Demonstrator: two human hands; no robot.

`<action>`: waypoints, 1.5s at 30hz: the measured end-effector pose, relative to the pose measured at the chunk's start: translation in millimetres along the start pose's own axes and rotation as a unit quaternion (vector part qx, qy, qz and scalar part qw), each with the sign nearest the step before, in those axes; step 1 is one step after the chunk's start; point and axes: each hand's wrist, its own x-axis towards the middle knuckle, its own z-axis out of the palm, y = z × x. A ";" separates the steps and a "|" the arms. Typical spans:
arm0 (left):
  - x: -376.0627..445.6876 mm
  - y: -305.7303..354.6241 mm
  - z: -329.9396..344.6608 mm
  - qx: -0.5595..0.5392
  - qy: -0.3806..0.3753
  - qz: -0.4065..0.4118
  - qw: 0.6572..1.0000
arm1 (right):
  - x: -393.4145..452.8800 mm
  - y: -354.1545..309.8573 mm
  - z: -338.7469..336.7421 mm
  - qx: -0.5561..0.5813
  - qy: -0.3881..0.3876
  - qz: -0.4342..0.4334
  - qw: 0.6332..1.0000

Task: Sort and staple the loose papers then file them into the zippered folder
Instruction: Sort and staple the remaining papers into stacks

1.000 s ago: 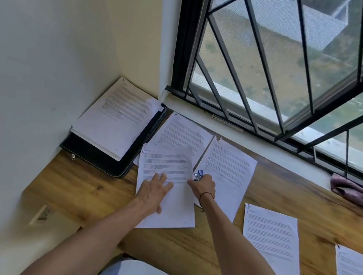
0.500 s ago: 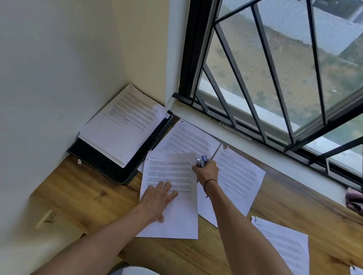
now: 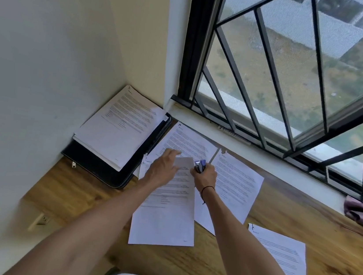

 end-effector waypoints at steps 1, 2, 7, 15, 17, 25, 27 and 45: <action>10.7 2.2 -1.8 -0.032 -0.017 -0.002 0.999 | -2.4 -0.5 -2.1 0.005 -0.001 -0.008 1.000; 20.7 3.9 -2.5 -0.055 -0.035 -0.004 0.998 | -4.5 -1.2 -3.8 0.011 -0.003 -0.014 1.000; 48.1 7.3 2.6 -0.122 -0.055 -0.029 0.991 | -8.6 0.1 -8.8 0.051 -0.012 -0.023 0.998; 57.3 13.8 5.1 -0.105 0.000 0.006 0.994 | -4.5 -8.2 -41.2 -0.139 -0.075 -0.154 0.975; 56.0 13.6 8.8 -0.099 0.012 0.015 0.995 | 1.3 -12.4 -50.1 -0.223 -0.096 -0.185 0.952; 50.6 18.5 15.8 -0.087 0.036 0.045 0.995 | 18.7 -27.9 -53.9 -0.322 -0.149 -0.230 0.906; 48.3 18.4 16.3 -0.085 0.045 0.051 0.994 | 20.8 -31.6 -53.9 -0.314 -0.154 -0.227 0.909; 51.4 17.6 17.0 -0.115 -0.004 0.058 0.992 | 36.2 -53.3 -60.0 -0.337 -0.194 -0.207 0.898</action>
